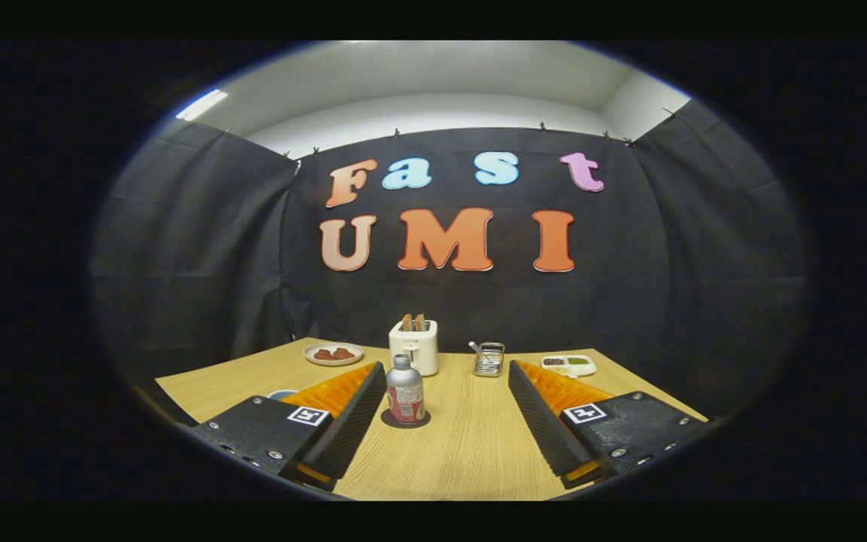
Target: Take the bottle from table, then pour the juice into the cup, finally place the bottle on the coaster
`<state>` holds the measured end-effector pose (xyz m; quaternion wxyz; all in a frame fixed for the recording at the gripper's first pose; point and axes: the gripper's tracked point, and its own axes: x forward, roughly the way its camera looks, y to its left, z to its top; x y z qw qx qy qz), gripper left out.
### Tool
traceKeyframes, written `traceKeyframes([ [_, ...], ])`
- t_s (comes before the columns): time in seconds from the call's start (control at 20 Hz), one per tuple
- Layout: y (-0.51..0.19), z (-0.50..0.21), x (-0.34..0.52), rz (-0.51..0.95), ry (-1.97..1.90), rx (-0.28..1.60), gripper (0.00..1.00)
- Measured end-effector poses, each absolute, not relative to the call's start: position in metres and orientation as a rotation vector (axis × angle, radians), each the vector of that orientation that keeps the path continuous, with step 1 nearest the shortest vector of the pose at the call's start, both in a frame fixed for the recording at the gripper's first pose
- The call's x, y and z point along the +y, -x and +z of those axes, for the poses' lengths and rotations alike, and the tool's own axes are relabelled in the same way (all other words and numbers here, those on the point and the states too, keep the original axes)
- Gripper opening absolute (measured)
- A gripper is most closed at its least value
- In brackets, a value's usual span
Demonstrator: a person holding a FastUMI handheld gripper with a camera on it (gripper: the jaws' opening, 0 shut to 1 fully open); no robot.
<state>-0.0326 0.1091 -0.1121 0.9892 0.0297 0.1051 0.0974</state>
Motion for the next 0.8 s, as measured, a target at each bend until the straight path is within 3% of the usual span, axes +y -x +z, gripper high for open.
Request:
traceKeyframes([
  [0.8,0.052,-0.062,0.074,0.104,-0.008,0.103,0.97],
])
